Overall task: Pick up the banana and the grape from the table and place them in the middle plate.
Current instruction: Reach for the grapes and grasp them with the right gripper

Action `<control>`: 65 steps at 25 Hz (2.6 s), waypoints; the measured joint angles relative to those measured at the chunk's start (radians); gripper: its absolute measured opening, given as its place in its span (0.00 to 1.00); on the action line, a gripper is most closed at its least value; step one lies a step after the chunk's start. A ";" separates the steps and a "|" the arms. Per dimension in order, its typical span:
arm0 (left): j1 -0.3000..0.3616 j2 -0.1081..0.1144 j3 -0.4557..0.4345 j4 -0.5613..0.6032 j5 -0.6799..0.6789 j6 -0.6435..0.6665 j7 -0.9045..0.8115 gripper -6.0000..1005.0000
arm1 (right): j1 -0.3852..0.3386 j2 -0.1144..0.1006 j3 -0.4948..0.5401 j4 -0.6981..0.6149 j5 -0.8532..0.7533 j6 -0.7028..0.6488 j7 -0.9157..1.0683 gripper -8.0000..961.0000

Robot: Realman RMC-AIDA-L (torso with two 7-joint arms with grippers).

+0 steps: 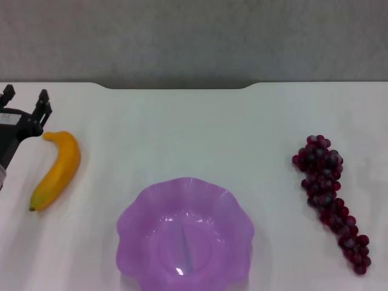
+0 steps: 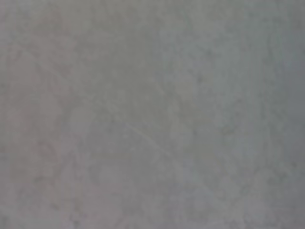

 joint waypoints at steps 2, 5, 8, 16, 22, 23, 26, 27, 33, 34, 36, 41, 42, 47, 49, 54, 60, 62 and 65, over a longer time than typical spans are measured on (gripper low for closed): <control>-0.001 0.000 0.007 -0.006 0.004 0.002 -0.002 0.61 | 0.006 -0.002 0.044 -0.006 0.000 0.023 0.025 0.65; 0.003 0.000 0.010 -0.020 0.016 0.000 -0.007 0.67 | 0.012 -0.004 0.116 -0.017 0.001 0.072 0.051 0.81; 0.005 0.002 0.018 -0.023 0.023 -0.004 -0.009 0.73 | 0.013 -0.004 0.126 -0.029 0.000 0.103 0.058 0.93; 0.013 0.002 0.011 -0.023 0.013 -0.007 -0.086 0.83 | 0.021 -0.003 0.091 -0.028 -0.037 0.163 0.052 0.94; 0.030 0.006 0.022 -0.024 0.022 -0.011 -0.105 0.84 | 0.022 0.002 0.075 -0.014 -0.118 0.159 0.054 0.95; 0.030 0.007 0.026 -0.024 0.035 -0.015 -0.097 0.83 | 0.022 0.002 0.074 -0.008 -0.135 0.156 0.054 0.95; 0.029 0.007 0.033 -0.024 0.046 -0.015 -0.080 0.83 | 0.022 0.002 0.074 -0.007 -0.144 0.150 0.054 0.94; 0.029 0.007 0.037 -0.024 0.047 -0.015 -0.068 0.83 | 0.022 0.002 0.073 -0.006 -0.147 0.145 0.053 0.94; 0.032 0.007 0.052 -0.024 0.047 -0.015 -0.048 0.83 | 0.022 0.004 0.072 0.010 -0.219 0.117 0.053 0.94; 0.032 0.008 0.059 -0.024 0.047 -0.015 -0.048 0.83 | 0.022 0.003 0.072 0.018 -0.244 0.114 0.053 0.94; 0.033 0.014 0.102 -0.024 0.047 -0.009 -0.057 0.83 | 0.023 0.002 0.072 0.040 -0.302 0.105 0.054 0.94; 0.033 0.032 0.186 -0.024 0.047 -0.003 -0.084 0.83 | 0.032 0.001 0.073 0.109 -0.408 0.069 0.066 0.94; 0.033 0.033 0.189 -0.024 0.047 -0.005 -0.084 0.83 | 0.034 0.001 0.073 0.125 -0.425 0.058 0.066 0.94; 0.034 0.034 0.190 -0.024 0.047 -0.005 -0.080 0.83 | 0.038 -0.001 0.074 0.182 -0.509 0.025 0.066 0.94; 0.034 0.034 0.190 -0.024 0.047 -0.005 -0.079 0.83 | 0.038 -0.001 0.074 0.202 -0.531 0.025 0.066 0.94; 0.033 0.034 0.191 -0.024 0.047 0.000 -0.079 0.83 | 0.030 0.000 0.074 0.233 -0.574 0.034 0.066 0.94; 0.030 0.032 0.192 -0.033 0.047 0.010 -0.079 0.83 | 0.004 0.002 0.073 0.248 -0.578 0.038 0.066 0.94; 0.031 0.031 0.192 -0.041 0.047 0.011 -0.079 0.83 | -0.002 0.003 0.073 0.248 -0.578 0.049 0.066 0.94; 0.033 0.031 0.192 -0.044 0.047 0.011 -0.078 0.83 | -0.005 0.003 0.073 0.249 -0.580 0.096 0.066 0.94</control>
